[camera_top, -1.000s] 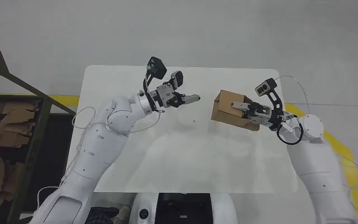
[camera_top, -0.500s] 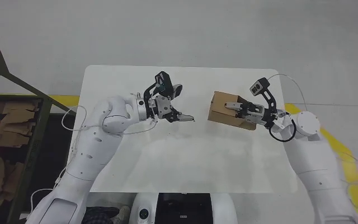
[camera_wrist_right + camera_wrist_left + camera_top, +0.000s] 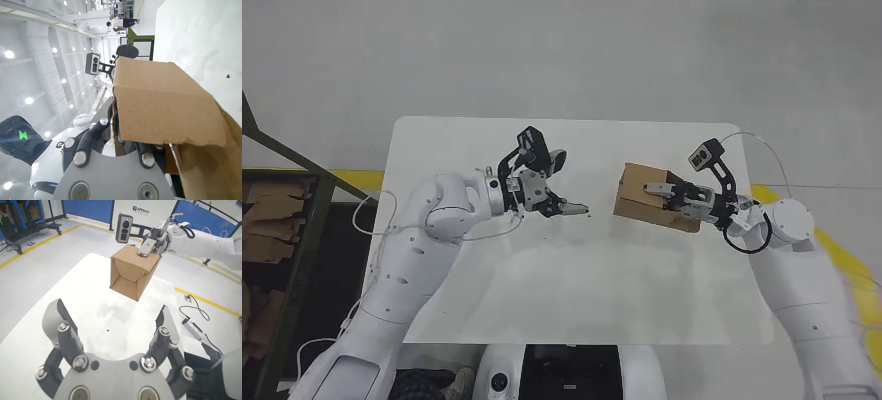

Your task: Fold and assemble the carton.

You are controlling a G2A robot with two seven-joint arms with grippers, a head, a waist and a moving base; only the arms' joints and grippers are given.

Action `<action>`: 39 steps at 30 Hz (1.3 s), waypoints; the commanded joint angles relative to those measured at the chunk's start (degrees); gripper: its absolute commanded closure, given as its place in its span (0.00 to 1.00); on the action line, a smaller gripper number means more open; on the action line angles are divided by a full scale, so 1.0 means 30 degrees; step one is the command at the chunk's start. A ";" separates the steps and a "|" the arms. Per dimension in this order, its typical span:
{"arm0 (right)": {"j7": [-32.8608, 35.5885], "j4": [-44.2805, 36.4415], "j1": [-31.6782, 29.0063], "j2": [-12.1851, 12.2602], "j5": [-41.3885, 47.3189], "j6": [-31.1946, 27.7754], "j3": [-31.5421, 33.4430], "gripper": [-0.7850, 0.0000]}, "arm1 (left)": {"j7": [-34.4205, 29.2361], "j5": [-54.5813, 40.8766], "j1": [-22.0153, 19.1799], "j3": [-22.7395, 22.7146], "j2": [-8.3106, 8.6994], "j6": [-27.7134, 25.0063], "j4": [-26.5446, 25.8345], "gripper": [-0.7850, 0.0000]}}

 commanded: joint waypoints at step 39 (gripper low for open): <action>0.1700 0.1465 0.0627 -0.0751 0.0215 -0.3497 -0.2956 1.00 | 0.9994 0.6784 -0.2414 0.5202 0.0645 -0.3659 0.3567 0.00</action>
